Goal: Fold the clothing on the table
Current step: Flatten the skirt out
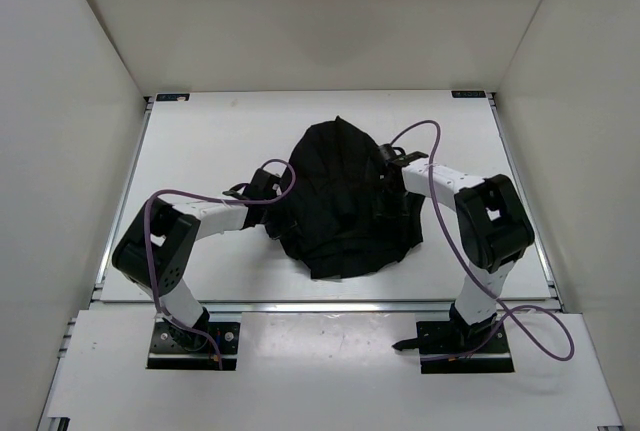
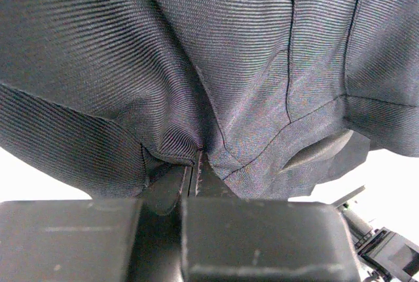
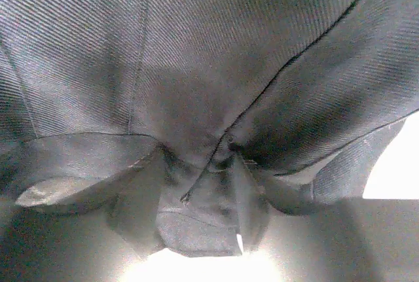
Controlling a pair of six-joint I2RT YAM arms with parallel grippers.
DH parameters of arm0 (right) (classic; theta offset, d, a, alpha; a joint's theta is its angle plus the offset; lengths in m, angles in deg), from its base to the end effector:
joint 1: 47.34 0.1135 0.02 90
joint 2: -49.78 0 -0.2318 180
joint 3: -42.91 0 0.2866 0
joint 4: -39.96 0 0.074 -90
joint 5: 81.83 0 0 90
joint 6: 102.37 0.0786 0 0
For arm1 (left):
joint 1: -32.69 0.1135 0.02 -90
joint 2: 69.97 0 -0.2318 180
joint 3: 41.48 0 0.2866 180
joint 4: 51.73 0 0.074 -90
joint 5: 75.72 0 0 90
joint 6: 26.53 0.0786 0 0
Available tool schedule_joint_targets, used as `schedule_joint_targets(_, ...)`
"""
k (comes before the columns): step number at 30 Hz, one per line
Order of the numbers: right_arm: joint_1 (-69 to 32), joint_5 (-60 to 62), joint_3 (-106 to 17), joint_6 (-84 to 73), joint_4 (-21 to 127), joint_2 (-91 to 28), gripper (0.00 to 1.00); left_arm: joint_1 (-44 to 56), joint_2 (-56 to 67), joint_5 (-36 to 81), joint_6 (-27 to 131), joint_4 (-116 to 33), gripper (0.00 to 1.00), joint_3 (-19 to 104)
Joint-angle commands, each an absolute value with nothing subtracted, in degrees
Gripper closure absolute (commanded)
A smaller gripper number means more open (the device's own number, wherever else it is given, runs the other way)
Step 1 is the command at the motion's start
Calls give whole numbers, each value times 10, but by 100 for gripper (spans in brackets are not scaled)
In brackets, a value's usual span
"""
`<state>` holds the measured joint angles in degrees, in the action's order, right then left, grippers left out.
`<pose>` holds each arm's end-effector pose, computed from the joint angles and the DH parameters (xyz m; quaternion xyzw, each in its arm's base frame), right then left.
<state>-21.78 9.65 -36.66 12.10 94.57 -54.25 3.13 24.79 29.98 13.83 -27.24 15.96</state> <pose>0.3311 0.1561 0.0699 -0.0082 0.9953 0.0286 0.0917 0.2834 -0.1852 0.0388 -0.1348 0.9519 -0.2558 0.1014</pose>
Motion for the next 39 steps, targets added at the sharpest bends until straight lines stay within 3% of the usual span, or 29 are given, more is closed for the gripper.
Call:
schedule_joint_targets(1, -220, 86, -354, 149, 913, -533, 71, 33, 232, 295, 146, -248, 100, 142)
schedule_joint_targets(3, -218, 86, -354, 149, 920, -535, 100, 36, 229, 295, 145, -244, 100, 142)
schedule_joint_targets(7, -205, 63, -393, 147, 955, -500, 100, 53, 221, 307, 150, -242, 96, 150)
schedule_joint_targets(12, -211, -6, -478, 139, 966, -449, 100, 107, 201, 349, 166, -208, 77, 188)
schedule_joint_targets(13, -215, -14, -494, 142, 976, -444, 96, 112, 192, 351, 173, -198, 74, 201)
schedule_joint_targets(16, -219, -33, -502, 155, 970, -429, 92, 128, 173, 357, 175, -172, 72, 227)
schedule_joint_targets(18, -222, -49, -476, 159, 948, -405, 99, 137, 156, 369, 173, -164, 71, 233)
schedule_joint_targets(20, -228, -67, -453, 165, 930, -393, 100, 135, 148, 372, 171, -165, 71, 233)
schedule_joint_targets(24, -252, -111, -401, 176, 895, -372, 82, 127, 132, 378, 165, -167, 71, 213)
schedule_joint_targets(27, -260, -111, -384, 177, 889, -363, 86, 123, 126, 378, 161, -175, 70, 204)
schedule_joint_targets(30, -266, -122, -377, 173, 890, -368, 76, 121, 123, 380, 163, -172, 70, 198)
schedule_joint_targets(31, -266, -127, -374, 173, 887, -363, 77, 120, 124, 378, 160, -172, 71, 196)
schedule_joint_targets(32, -269, -128, -371, 176, 885, -364, 94, 121, 123, 379, 160, -172, 70, 198)
schedule_joint_targets(33, -269, -127, -370, 174, 886, -363, 100, 119, 121, 378, 159, -174, 70, 194)
schedule_joint_targets(39, -281, -127, -360, 184, 872, -340, 100, 86, 112, 367, 147, -164, 67, 193)
